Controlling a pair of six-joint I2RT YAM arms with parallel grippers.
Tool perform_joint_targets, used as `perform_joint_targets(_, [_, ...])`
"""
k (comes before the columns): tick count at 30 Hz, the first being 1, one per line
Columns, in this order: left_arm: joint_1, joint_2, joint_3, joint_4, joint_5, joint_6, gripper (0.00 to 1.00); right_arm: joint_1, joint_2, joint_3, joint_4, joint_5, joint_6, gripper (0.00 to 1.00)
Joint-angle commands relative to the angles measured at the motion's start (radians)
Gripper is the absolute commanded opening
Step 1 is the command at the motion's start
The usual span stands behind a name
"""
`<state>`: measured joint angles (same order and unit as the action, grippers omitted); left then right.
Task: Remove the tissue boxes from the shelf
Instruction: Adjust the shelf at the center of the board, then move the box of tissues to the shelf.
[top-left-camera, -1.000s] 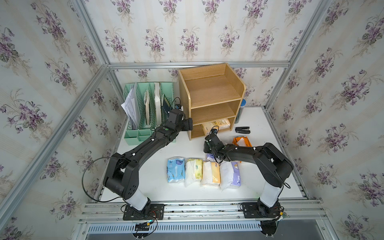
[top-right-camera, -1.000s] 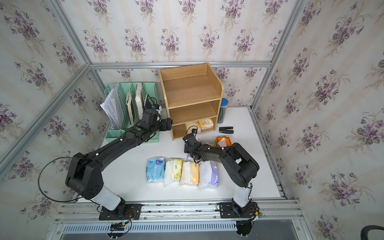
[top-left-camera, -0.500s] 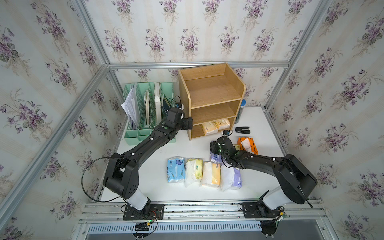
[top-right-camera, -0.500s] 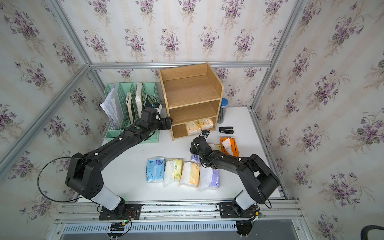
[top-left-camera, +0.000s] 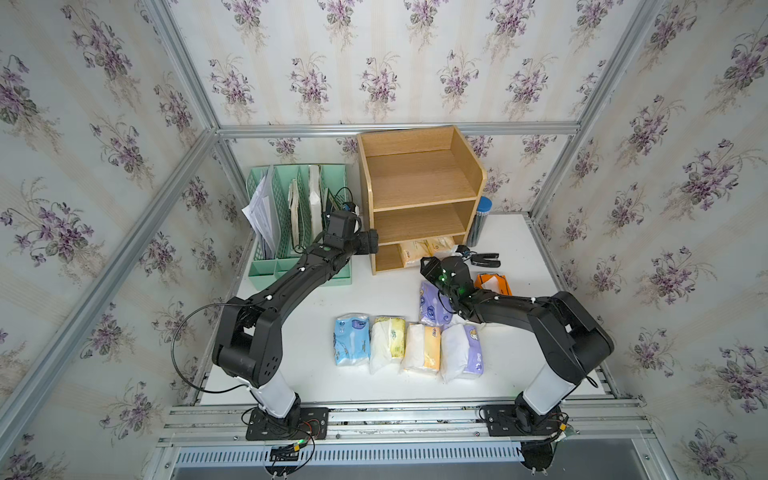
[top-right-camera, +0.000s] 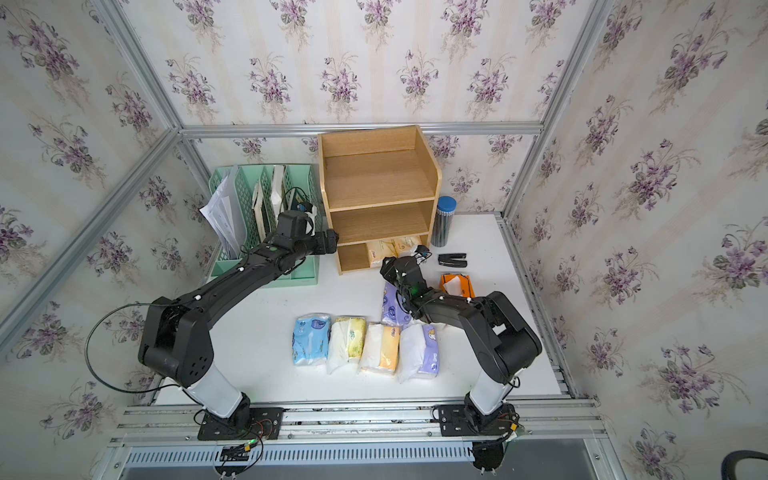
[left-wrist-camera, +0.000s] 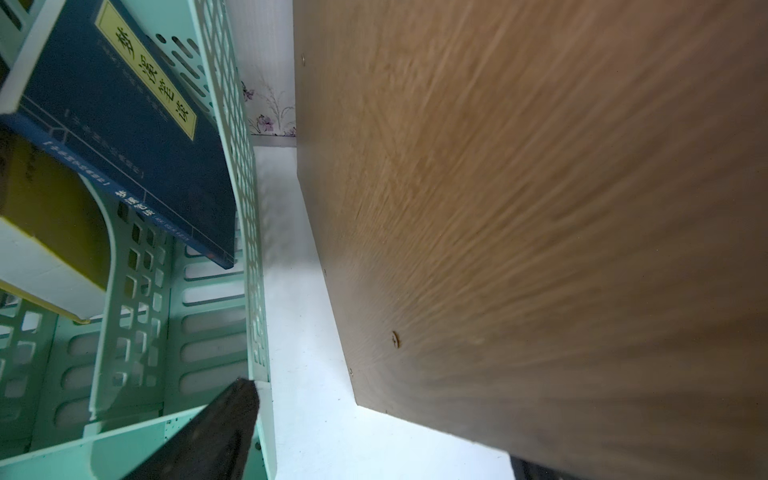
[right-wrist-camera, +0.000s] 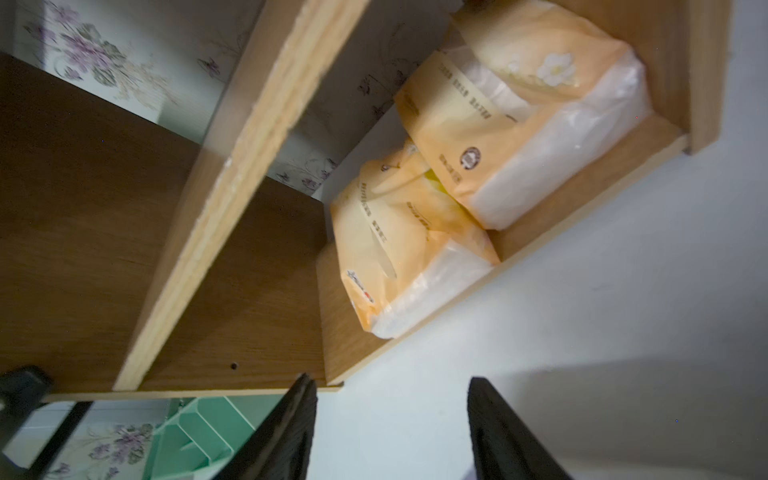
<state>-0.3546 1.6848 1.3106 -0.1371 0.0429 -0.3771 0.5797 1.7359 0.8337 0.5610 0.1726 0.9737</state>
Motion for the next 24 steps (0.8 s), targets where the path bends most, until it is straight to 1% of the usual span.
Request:
perform_joint_targets(1, [0.012, 0.006, 0.0, 0.01, -0.01, 0.004, 0.94, -0.003, 0.064, 0.054, 0.047, 0.024, 0.051, 0.63])
perform_joint_targets(7, [0.013, 0.006, -0.019, 0.032, 0.017, 0.022, 0.94, -0.002, 0.185, 0.14, 0.066, 0.05, 0.097, 0.65])
perform_joint_targets(15, [0.021, 0.004, -0.023, 0.042, 0.056, 0.033, 0.93, -0.001, 0.313, 0.273, -0.048, 0.072, 0.099, 0.65])
perform_joint_targets(18, [0.022, 0.0, -0.022, 0.046, 0.068, 0.033, 0.93, 0.0, 0.357, 0.315, -0.083, 0.068, 0.102, 0.64])
perform_joint_targets(19, [0.023, -0.002, -0.022, 0.045, 0.071, 0.033, 0.93, 0.0, 0.371, 0.33, -0.092, 0.065, 0.1, 0.62])
perform_joint_targets(21, [0.023, -0.003, -0.022, 0.049, 0.077, 0.035, 0.93, 0.002, 0.398, 0.365, -0.114, 0.061, 0.094, 0.55])
perform_joint_targets(22, [0.023, -0.004, -0.022, 0.048, 0.08, 0.036, 0.93, 0.002, 0.409, 0.38, -0.125, 0.062, 0.092, 0.5])
perform_joint_targets(24, [0.025, -0.005, -0.023, 0.048, 0.086, 0.038, 0.93, 0.002, 0.428, 0.411, -0.153, 0.061, 0.078, 0.36])
